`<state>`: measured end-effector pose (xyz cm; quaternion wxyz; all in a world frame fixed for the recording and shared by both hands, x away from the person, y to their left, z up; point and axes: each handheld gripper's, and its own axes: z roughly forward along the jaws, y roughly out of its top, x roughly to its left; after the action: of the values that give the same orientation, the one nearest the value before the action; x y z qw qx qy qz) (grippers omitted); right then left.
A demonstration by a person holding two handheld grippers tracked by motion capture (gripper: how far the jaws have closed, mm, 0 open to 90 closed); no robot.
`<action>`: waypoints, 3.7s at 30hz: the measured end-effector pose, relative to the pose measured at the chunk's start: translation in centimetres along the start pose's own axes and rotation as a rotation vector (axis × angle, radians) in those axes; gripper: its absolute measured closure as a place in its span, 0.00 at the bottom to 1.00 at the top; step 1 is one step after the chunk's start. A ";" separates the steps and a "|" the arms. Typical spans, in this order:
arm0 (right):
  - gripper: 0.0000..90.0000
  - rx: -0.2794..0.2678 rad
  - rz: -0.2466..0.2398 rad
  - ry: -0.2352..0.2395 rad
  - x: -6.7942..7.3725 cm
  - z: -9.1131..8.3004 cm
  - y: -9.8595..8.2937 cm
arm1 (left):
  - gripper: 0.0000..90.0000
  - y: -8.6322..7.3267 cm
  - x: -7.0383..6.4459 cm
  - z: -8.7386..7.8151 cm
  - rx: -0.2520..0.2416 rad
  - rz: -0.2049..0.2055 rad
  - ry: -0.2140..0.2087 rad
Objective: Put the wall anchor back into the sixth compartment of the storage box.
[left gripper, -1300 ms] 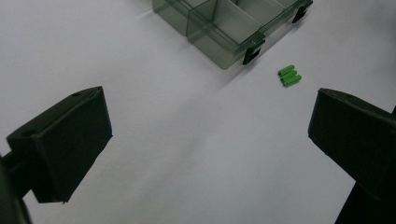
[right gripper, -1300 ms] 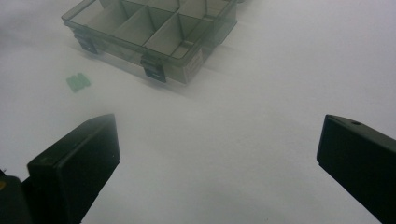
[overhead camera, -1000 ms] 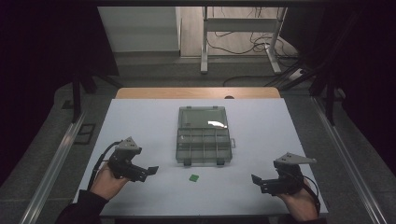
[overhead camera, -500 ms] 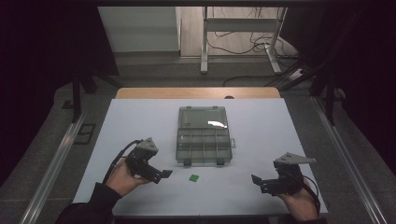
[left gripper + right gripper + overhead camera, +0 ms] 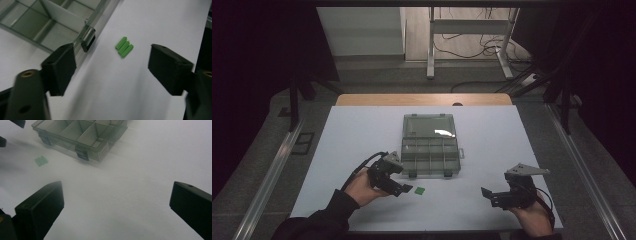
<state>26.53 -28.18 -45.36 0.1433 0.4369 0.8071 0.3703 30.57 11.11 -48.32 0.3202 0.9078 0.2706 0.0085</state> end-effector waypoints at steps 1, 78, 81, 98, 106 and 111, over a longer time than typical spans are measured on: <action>0.00 0.001 -0.001 0.000 0.0 0.0 0.0 | 0.35 0.1 -0.1 0.2 0.007 0.010 -0.005; 0.00 0.021 0.005 0.011 -0.1 0.2 0.0 | 0.94 3.9 0.0 3.2 0.056 0.041 -0.019; 0.00 0.022 0.008 0.012 -0.1 0.2 0.0 | 0.94 4.2 0.2 2.7 0.038 0.033 -0.014; 0.00 0.029 0.012 0.015 -0.1 0.3 0.0 | 0.94 5.8 1.9 1.5 -0.017 0.011 0.044; 0.00 0.032 0.015 0.016 -0.2 0.3 0.0 | 0.93 6.4 2.7 2.0 -0.043 -0.024 0.062; 0.00 0.031 0.015 0.017 -0.2 0.3 0.0 | 0.93 6.6 3.2 2.5 -0.023 -0.015 0.073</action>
<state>26.80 -28.19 -45.57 0.1270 0.4421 0.8106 0.3625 37.04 6.96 -46.94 0.3205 0.9011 0.2889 0.0421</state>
